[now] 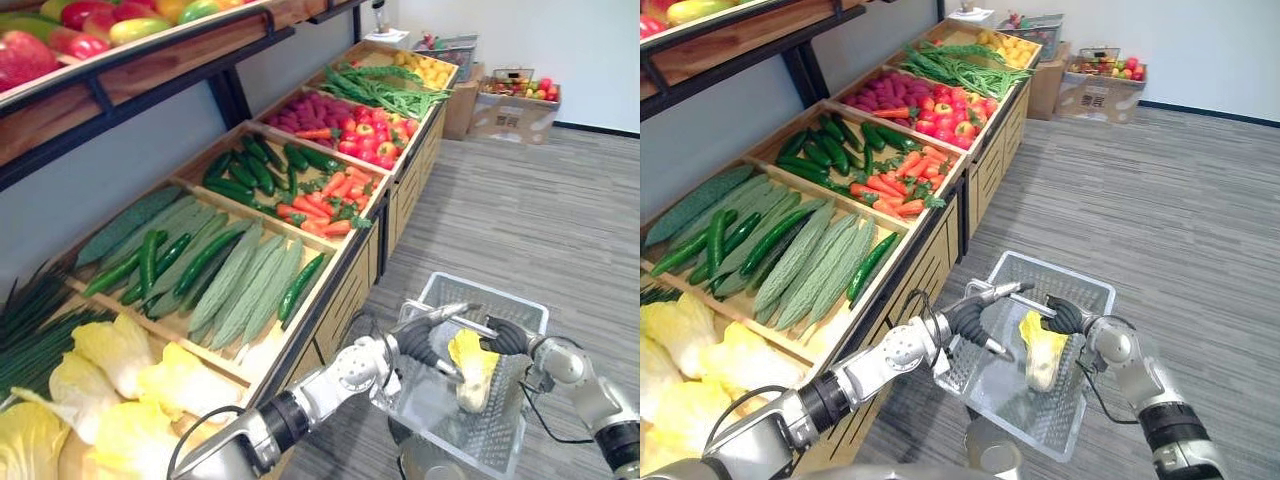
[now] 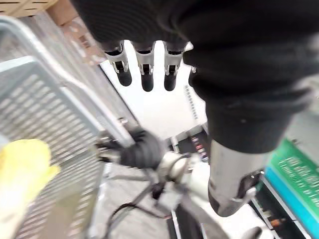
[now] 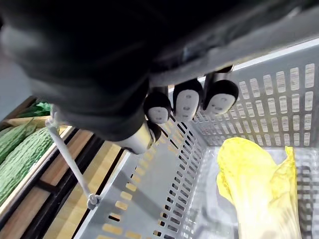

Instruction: Pick vegetable in the basket

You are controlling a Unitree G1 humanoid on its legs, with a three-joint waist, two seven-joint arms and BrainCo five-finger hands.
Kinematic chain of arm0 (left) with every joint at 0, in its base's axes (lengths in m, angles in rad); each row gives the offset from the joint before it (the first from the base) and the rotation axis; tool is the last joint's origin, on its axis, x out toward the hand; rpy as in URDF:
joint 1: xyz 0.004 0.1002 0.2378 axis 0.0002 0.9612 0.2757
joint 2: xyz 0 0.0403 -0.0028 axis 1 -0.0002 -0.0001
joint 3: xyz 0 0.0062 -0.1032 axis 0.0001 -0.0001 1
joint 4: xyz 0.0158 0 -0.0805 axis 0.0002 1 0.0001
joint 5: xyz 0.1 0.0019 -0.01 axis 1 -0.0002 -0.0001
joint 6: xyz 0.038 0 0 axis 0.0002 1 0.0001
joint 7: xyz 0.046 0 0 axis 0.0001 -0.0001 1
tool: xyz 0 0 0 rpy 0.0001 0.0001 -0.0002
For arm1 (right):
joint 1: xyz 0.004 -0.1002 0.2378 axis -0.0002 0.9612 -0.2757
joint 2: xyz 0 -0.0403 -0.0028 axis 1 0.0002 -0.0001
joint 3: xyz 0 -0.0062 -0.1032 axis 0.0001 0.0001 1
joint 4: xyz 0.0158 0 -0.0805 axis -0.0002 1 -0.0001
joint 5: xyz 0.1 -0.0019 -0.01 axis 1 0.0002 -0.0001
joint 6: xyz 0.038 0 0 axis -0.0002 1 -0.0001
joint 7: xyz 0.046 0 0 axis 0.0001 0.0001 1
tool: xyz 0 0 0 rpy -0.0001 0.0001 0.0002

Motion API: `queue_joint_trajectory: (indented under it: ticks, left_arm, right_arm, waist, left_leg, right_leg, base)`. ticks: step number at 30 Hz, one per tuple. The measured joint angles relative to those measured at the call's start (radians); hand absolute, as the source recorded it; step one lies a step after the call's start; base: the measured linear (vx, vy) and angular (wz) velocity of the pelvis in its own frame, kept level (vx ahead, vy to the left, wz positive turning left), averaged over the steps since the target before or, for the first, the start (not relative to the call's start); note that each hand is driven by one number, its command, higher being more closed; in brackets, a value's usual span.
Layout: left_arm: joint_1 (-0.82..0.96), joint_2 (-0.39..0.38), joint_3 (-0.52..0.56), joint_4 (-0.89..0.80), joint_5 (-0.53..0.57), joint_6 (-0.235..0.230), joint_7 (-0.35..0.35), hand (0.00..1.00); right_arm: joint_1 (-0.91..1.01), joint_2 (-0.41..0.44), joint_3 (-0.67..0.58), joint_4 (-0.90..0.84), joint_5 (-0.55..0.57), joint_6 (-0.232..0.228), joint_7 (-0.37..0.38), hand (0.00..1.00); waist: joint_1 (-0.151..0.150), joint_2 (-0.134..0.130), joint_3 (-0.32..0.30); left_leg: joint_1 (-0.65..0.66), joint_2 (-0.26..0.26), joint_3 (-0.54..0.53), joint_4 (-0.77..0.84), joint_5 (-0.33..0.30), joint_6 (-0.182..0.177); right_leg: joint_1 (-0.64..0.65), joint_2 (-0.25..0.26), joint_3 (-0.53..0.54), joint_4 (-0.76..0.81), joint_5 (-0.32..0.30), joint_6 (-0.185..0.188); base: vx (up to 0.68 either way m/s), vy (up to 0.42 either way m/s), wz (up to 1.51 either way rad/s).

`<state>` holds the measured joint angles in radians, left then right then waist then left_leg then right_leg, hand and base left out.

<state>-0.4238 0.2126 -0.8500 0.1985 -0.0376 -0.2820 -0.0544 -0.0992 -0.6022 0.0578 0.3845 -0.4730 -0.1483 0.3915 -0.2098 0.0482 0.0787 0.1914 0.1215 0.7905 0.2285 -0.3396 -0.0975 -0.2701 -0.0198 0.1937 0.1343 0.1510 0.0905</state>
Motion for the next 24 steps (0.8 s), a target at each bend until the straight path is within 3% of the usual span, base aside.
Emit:
queue_joint_trajectory:
  ticks: [7,13,17,24]
  left_arm:
    - [0.165,0.1,0.26,-0.31,-0.112,0.001,0.024,0.0]
    - [0.284,0.142,0.501,-0.439,-0.118,-0.026,0.093,0.0]
    - [0.343,0.146,0.713,-0.474,-0.117,-0.068,0.216,0.0]
    - [0.46,0.126,0.976,-0.449,-0.114,-0.06,0.424,0.0]
  right_arm:
    - [0.088,0.124,-0.208,0.166,0.005,0.085,-0.147,1.0]
    - [0.106,0.159,-0.344,0.413,0.046,0.106,-0.244,1.0]
    - [0.106,0.167,-0.455,0.588,0.112,0.129,-0.303,1.0]
    - [0.112,0.198,-0.533,0.694,0.179,0.158,-0.34,1.0]
  waist:
    - [0.086,-0.008,0.003]
    - [0.138,-0.017,-0.003]
    - [0.172,-0.021,-0.007]
    - [0.193,-0.04,-0.019]
  left_leg:
    - [-0.016,-0.013,-0.146,-0.043,0.048,0.009]
    - [-0.043,-0.043,-0.276,-0.122,0.113,0.02]
    - [-0.052,-0.044,-0.362,-0.158,0.149,0.029]
    - [-0.083,-0.051,-0.467,-0.156,0.161,0.041]
  right_leg:
    - [0.064,-0.06,-0.124,-0.039,0.0,-0.001]
    - [0.105,-0.102,-0.223,-0.103,0.008,0.004]
    - [0.147,-0.111,-0.296,-0.14,0.015,0.003]
    - [0.189,-0.121,-0.378,-0.184,0.015,0.003]
  base:
    - [0.02,-0.01,0.59]
    - [0.02,-0.046,0.63]
    - [0.04,-0.053,0.52]
    - [0.02,-0.027,0.39]
